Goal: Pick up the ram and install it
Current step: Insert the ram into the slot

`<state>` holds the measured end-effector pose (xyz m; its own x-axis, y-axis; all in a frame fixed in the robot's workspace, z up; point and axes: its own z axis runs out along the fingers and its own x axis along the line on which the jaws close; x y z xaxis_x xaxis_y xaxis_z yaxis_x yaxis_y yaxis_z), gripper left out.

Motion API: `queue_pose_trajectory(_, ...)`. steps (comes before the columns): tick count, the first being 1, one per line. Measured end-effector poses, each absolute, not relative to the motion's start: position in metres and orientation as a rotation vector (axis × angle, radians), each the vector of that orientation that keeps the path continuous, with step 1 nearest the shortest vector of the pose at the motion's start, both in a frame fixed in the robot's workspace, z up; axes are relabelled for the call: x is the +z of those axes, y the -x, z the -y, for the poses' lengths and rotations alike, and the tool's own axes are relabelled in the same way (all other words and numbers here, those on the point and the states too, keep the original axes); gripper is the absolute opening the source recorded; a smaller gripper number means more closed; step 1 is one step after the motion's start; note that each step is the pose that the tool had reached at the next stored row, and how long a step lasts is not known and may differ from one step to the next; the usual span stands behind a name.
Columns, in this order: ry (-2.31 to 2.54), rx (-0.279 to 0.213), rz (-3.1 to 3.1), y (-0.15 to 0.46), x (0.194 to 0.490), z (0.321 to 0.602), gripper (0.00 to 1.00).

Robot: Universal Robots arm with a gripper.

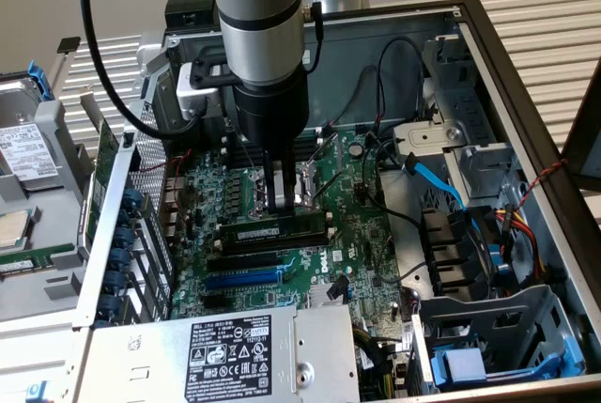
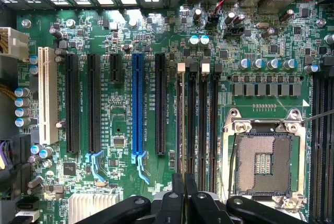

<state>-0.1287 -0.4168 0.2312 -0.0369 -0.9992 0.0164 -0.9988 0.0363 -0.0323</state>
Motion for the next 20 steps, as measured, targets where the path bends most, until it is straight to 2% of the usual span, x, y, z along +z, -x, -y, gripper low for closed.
queue_pose_trajectory(20,2.170,-0.059,-2.251,0.1289,0.2312,0.4181,0.12)
